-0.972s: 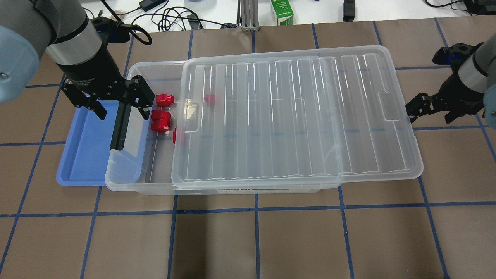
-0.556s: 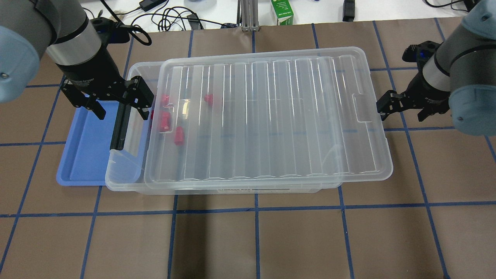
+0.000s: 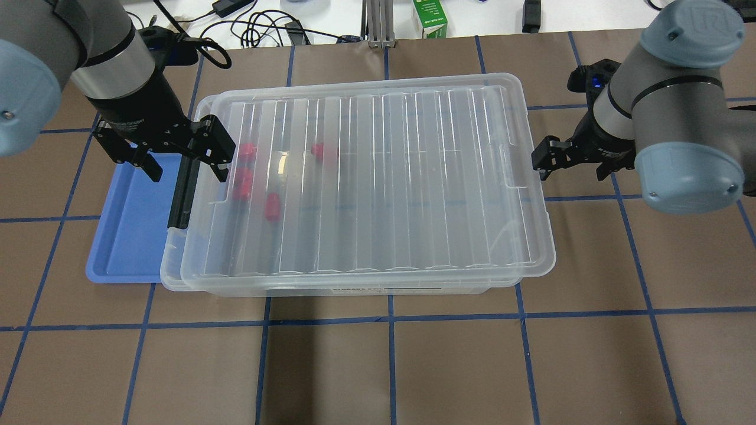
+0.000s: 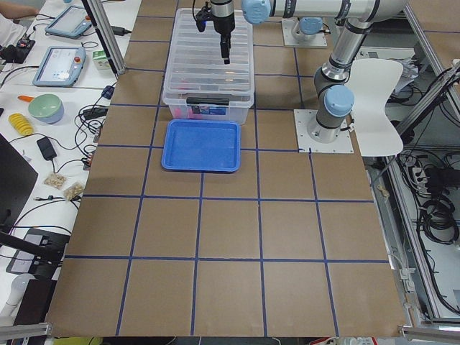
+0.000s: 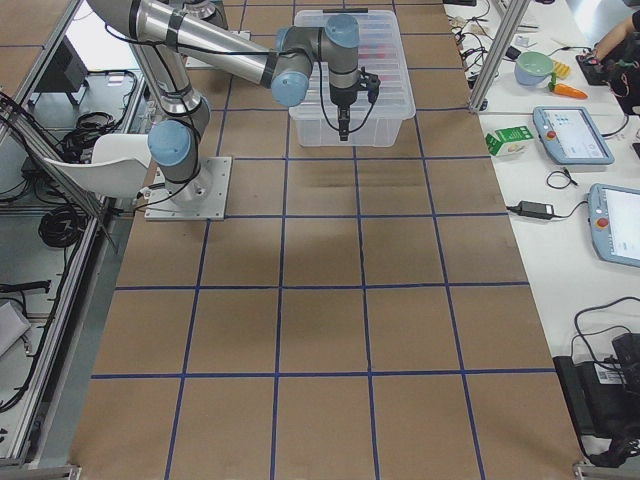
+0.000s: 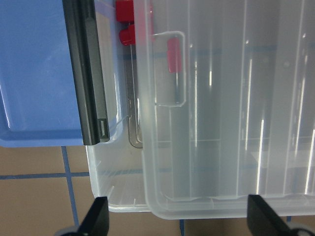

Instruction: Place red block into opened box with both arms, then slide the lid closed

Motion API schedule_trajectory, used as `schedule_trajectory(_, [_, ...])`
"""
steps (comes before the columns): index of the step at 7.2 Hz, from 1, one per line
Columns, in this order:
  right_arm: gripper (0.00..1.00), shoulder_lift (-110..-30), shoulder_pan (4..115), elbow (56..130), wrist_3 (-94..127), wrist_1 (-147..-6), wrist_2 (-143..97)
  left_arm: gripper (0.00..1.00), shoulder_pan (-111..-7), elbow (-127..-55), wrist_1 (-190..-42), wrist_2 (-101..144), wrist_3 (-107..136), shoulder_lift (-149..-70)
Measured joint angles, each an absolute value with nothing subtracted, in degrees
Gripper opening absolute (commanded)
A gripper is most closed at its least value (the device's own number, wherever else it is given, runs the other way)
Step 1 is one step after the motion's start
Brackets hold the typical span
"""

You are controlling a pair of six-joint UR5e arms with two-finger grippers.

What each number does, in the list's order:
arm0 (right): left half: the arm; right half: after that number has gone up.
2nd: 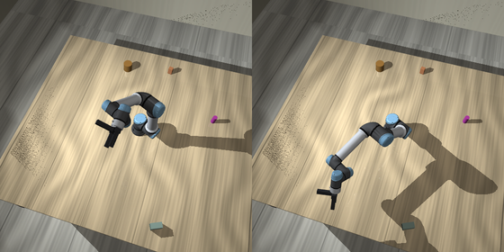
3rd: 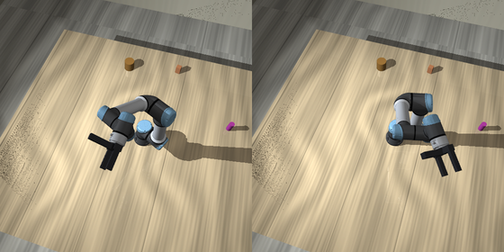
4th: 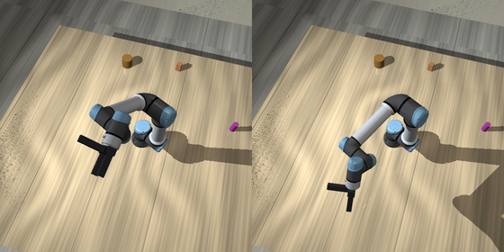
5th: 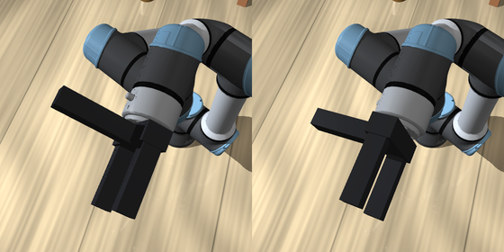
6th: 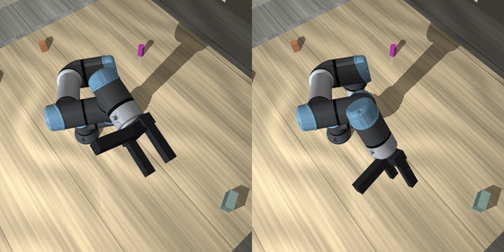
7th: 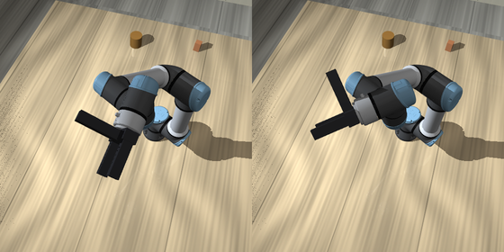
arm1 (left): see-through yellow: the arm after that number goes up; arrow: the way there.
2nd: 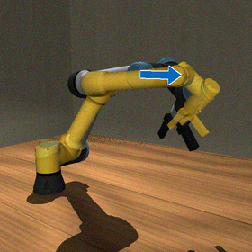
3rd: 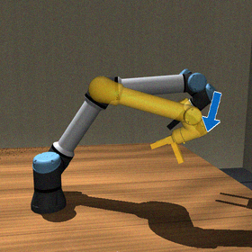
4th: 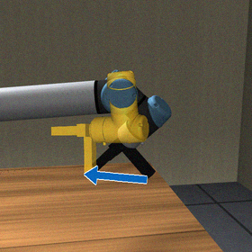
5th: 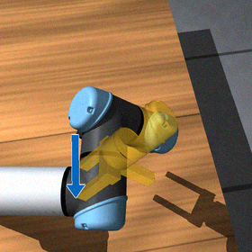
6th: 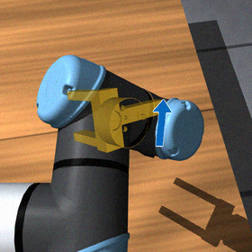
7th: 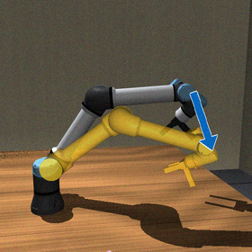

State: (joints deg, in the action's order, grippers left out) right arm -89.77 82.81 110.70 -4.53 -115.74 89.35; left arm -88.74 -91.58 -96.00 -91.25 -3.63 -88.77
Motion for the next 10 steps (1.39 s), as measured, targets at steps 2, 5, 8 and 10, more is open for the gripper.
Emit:
schedule_trajectory(2, [1.00,-89.68,83.23,110.50,-4.68,-116.09,89.32,1.00,-88.69,-91.58,-96.04,-91.23,-3.61,-88.77])
schedule_trajectory(5, [1.00,-90.94,83.21,104.52,-5.20,-110.76,89.74,1.00,-88.68,-91.58,-95.98,-91.21,-3.66,-88.77])
schedule_trajectory(8, [1.00,-95.08,85.18,94.23,-2.06,-94.19,89.91,1.00,-88.68,-91.36,-95.76,-91.03,-3.58,-88.78])
schedule_trajectory(10, [1.00,-95.47,89.44,91.46,2.46,-90.35,90.15,1.00,-88.68,-91.20,-95.72,-90.98,-3.52,-88.72])
